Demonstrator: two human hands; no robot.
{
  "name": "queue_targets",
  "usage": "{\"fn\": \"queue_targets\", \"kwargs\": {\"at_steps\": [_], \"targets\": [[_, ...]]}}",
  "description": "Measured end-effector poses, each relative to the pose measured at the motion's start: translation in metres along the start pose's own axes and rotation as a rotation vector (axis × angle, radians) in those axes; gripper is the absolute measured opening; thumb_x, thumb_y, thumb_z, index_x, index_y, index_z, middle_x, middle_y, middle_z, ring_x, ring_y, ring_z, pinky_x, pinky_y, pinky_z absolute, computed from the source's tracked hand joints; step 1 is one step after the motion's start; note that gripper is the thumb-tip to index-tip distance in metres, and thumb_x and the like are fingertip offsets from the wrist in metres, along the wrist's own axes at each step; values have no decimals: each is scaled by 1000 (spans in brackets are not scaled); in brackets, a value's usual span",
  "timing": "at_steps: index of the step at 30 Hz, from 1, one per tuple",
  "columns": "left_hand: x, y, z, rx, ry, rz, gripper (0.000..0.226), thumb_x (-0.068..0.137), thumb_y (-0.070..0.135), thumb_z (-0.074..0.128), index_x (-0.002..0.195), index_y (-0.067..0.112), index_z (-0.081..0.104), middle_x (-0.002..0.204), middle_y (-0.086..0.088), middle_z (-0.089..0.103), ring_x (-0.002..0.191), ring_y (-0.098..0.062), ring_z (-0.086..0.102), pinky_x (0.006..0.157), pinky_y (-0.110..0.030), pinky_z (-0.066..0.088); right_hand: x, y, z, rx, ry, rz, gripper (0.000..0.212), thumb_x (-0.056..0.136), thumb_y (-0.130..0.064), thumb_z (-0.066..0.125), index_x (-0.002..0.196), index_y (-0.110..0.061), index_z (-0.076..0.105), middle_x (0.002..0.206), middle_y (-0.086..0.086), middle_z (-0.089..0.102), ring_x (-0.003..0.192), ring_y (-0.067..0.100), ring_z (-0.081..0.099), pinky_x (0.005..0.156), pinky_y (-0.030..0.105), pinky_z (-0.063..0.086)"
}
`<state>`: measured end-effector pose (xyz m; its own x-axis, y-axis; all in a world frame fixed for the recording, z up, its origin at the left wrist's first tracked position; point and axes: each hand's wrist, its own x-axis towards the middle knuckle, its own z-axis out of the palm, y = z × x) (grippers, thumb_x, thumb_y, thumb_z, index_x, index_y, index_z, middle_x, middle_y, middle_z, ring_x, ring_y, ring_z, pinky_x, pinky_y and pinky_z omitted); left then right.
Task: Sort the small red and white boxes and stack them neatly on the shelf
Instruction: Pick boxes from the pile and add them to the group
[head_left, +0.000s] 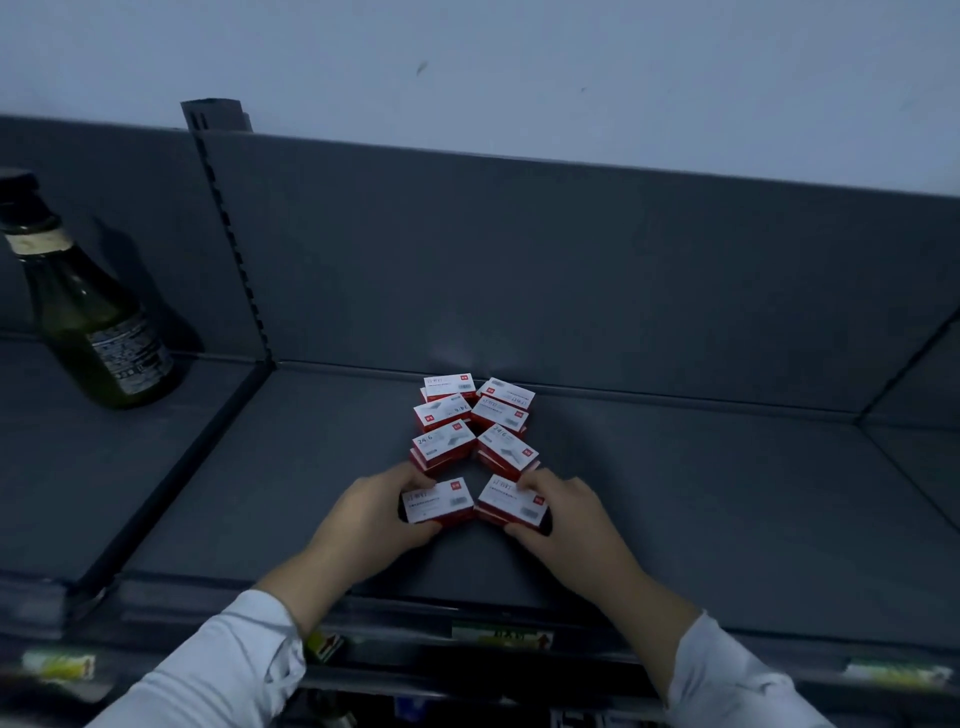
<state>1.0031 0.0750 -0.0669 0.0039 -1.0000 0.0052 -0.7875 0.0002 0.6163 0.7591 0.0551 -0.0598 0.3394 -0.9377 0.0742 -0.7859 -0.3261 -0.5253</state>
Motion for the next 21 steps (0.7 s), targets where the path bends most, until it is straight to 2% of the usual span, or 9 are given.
{"fn": "queue_targets", "kwargs": {"at_steps": [4, 7, 14, 21], "targets": [[3, 2, 3, 98, 22, 30, 41, 79, 42, 74, 117, 31, 61, 112, 12, 65, 101, -10, 60, 86, -25, 48, 2, 2, 7, 15, 41, 9, 42, 85, -33, 73, 121, -25, 53, 115, -12, 51, 108, 9, 46, 95, 25, 43], [5, 4, 6, 175, 82, 89, 42, 81, 43, 72, 119, 27, 63, 114, 9, 60, 100, -12, 58, 86, -28, 48, 5, 1, 12, 42, 84, 26, 42, 85, -30, 74, 122, -23, 54, 122, -7, 46, 111, 8, 48, 97, 19, 41], [6, 6, 7, 204, 115, 58, 48, 82, 46, 71, 125, 27, 61, 112, 7, 53, 95, -14, 57, 81, -26, 49, 11, -5, 18, 42, 107, 99, 41, 87, -32, 72, 120, -21, 52, 111, -6, 41, 104, 10, 47, 89, 16, 40], [9, 11, 5, 179, 106, 7, 50, 83, 45, 71, 128, 28, 58, 118, 5, 52, 102, -13, 56, 82, -22, 47, 18, -8, 19, 14, 100, 116, 40, 88, -32, 71, 120, -19, 52, 111, -4, 40, 103, 12, 45, 87, 17, 38]]}}
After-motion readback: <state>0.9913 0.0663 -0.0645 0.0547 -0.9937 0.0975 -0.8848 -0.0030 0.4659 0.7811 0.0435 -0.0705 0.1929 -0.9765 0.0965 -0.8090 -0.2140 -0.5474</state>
